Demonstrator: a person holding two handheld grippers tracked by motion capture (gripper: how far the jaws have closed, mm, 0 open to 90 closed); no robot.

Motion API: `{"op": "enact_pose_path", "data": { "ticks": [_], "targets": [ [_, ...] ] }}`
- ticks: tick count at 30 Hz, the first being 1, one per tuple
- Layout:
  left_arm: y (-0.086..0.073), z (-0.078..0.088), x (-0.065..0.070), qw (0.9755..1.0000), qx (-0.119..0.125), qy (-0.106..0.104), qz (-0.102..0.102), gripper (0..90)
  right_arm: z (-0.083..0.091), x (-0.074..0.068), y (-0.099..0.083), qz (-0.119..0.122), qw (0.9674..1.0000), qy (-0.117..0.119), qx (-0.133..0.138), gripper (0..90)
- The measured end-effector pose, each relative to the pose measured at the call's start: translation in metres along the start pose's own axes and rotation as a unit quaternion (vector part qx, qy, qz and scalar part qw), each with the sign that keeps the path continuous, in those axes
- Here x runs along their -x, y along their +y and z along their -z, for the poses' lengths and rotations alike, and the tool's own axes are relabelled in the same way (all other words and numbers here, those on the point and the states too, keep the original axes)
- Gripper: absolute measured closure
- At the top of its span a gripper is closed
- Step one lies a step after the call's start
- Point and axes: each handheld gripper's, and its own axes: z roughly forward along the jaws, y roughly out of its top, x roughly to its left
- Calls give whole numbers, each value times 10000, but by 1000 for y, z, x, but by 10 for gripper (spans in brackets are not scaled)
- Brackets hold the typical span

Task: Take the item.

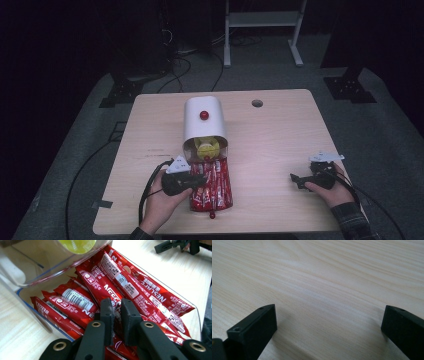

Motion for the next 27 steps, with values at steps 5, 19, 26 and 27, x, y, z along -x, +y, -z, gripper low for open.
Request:
{"op": "enact_pose_path", "data": {
  "ticks": [5, 19, 26, 27],
  "targets": [
    [1, 5, 0, 10000, 53, -3, 39, 825, 0, 0, 0, -1, 10000, 1, 0, 0],
    [0, 20, -3, 9994, 198, -175, 204, 825, 0, 0, 0, -1, 10000, 1, 0, 0],
    [-2, 23, -3, 9994, 213, -210, 196, 825, 0, 0, 0, -1, 10000, 1, 0, 0],
    [-3, 25, -3, 9994, 215, -211, 191, 825, 0, 0, 0, -1, 10000, 0, 0, 0]
  ]
}}
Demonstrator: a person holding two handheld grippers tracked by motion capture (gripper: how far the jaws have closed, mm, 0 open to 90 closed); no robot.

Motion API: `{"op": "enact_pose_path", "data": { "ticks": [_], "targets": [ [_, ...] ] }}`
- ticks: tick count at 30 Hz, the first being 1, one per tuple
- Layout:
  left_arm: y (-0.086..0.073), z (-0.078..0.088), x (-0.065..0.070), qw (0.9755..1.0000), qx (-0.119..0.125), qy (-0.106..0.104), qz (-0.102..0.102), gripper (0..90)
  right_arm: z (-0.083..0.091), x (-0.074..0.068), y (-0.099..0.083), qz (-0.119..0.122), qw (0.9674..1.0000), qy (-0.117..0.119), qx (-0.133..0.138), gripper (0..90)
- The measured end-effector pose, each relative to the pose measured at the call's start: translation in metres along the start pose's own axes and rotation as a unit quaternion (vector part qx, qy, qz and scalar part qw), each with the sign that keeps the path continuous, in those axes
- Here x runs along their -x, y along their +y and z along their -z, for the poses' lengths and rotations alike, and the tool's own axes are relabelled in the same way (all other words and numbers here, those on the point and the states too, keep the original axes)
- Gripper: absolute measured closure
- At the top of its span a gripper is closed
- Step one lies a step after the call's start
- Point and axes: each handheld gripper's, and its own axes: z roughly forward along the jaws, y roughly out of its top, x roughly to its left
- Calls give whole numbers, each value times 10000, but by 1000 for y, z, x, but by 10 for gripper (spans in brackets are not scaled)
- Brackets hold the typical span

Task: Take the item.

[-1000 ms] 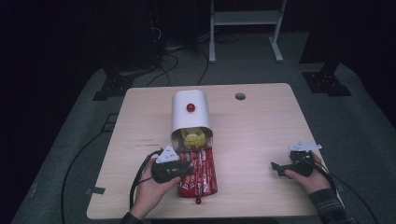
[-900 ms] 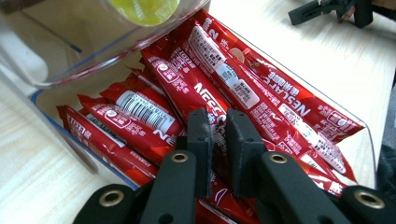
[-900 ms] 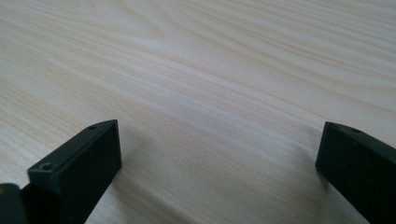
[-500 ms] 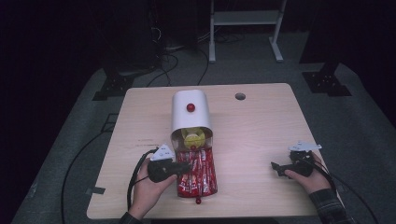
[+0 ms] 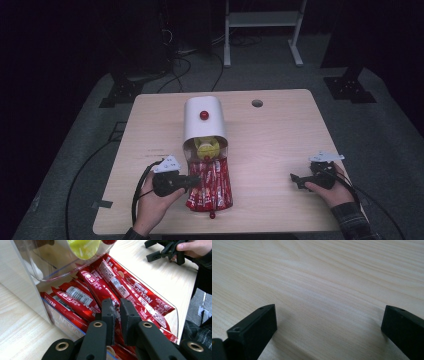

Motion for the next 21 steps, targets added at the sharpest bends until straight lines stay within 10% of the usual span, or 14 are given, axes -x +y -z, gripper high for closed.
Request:
{"op": "enact_pose_path", "data": {
  "ticks": [21],
  "targets": [
    [-11, 27, -1, 9997, 208, -74, 51, 830, 0, 0, 0, 1, 10000, 0, -1, 0]
  ]
}}
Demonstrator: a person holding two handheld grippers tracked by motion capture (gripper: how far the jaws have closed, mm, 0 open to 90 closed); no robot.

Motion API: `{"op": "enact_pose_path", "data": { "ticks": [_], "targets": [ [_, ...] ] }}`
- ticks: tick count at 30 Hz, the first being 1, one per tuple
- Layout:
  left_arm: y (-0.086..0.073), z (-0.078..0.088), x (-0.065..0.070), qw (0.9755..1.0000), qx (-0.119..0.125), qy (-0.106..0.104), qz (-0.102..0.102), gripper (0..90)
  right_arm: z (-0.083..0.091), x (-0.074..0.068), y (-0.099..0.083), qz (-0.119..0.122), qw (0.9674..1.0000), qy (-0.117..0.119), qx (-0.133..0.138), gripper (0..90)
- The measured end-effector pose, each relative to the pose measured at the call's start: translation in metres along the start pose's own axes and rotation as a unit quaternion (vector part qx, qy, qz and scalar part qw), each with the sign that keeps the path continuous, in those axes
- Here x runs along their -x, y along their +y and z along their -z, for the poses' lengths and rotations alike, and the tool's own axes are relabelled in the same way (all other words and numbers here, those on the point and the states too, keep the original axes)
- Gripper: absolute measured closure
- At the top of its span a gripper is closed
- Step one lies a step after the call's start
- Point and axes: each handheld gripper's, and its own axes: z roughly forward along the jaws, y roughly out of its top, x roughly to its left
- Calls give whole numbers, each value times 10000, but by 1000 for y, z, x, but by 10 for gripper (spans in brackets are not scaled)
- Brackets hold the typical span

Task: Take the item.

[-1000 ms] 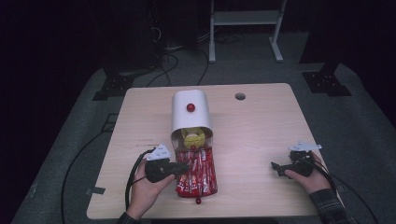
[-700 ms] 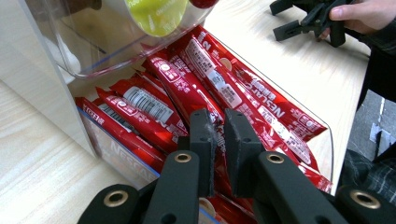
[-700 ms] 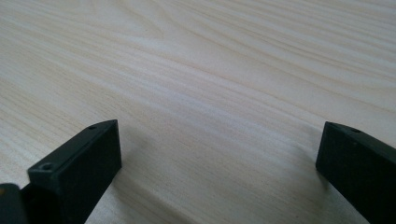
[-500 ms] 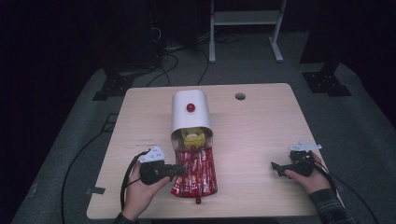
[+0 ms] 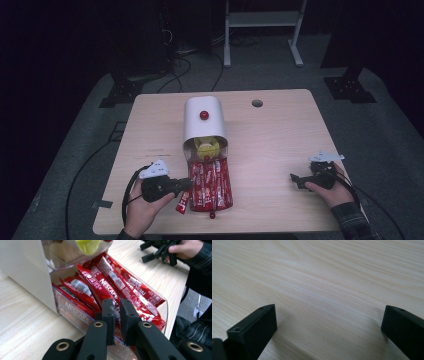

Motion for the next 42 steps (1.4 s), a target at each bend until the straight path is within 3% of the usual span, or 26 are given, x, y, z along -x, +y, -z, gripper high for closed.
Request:
{"op": "enact_pose_path", "data": {
  "ticks": [23, 42],
  "targets": [
    [-7, 26, -15, 9991, 219, 296, 212, 830, 0, 0, 0, 0, 10000, 0, 0, 0],
    [-11, 33, -50, 9946, 295, 917, 378, 829, 0, 0, 0, 0, 10000, 0, 0, 0]
  ]
}}
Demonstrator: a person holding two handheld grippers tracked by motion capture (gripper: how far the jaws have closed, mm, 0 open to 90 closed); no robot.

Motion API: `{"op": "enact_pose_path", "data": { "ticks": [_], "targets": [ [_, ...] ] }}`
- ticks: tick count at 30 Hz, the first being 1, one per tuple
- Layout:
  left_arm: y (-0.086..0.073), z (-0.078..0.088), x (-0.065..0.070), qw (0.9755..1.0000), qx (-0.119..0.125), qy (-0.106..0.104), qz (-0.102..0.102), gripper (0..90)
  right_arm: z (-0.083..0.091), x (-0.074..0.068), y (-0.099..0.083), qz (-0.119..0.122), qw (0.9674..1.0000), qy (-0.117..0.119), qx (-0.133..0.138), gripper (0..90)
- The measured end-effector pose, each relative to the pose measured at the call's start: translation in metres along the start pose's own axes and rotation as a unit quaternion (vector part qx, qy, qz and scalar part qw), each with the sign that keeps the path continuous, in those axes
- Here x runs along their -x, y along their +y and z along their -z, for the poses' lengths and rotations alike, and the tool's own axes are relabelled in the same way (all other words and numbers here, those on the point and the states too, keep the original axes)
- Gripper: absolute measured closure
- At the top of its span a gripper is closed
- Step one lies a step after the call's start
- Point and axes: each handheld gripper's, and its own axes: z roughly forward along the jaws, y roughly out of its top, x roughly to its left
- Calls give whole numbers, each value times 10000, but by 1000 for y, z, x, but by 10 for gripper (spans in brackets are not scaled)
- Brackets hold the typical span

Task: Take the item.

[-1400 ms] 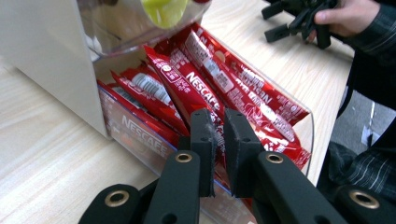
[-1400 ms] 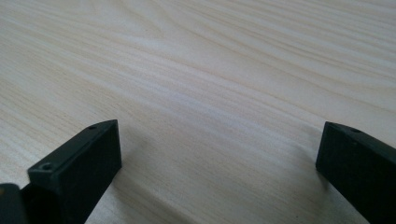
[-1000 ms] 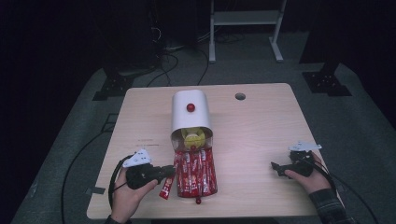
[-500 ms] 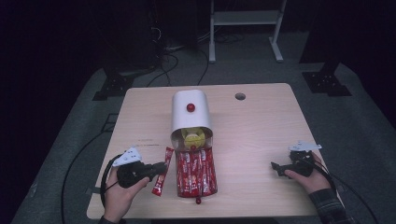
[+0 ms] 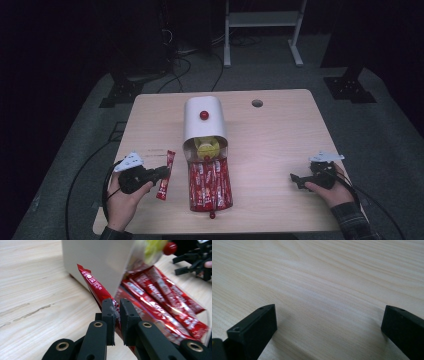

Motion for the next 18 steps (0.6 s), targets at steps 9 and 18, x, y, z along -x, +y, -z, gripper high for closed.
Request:
{"op": "enact_pose_path", "data": {
  "ticks": [9, 18],
  "targets": [
    [-1, -17, -18, 9996, -157, 210, 87, 828, 0, 0, 0, 0, 10000, 0, -1, 0],
    [-4, -32, -31, 9984, -415, 362, 136, 828, 0, 0, 0, -1, 10000, 0, 0, 0]
  ]
}}
